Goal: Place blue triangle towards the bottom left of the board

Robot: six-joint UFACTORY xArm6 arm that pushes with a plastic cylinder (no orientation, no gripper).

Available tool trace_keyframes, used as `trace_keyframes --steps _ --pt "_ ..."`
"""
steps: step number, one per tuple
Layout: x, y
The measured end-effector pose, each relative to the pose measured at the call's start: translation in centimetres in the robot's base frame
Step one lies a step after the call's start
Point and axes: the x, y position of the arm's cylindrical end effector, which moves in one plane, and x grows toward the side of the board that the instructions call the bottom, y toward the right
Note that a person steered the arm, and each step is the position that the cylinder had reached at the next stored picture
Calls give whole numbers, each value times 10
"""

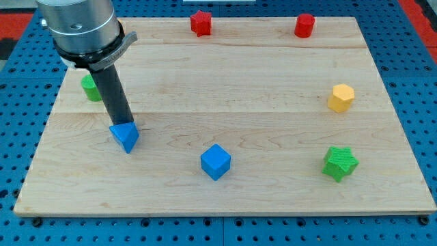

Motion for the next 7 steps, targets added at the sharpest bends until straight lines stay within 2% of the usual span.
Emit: trace_keyframes --steps 1,4,5,6,7 --pt "27 14" --pt "49 30" --pt "49 -7" --pt "57 -8" --pt "60 73"
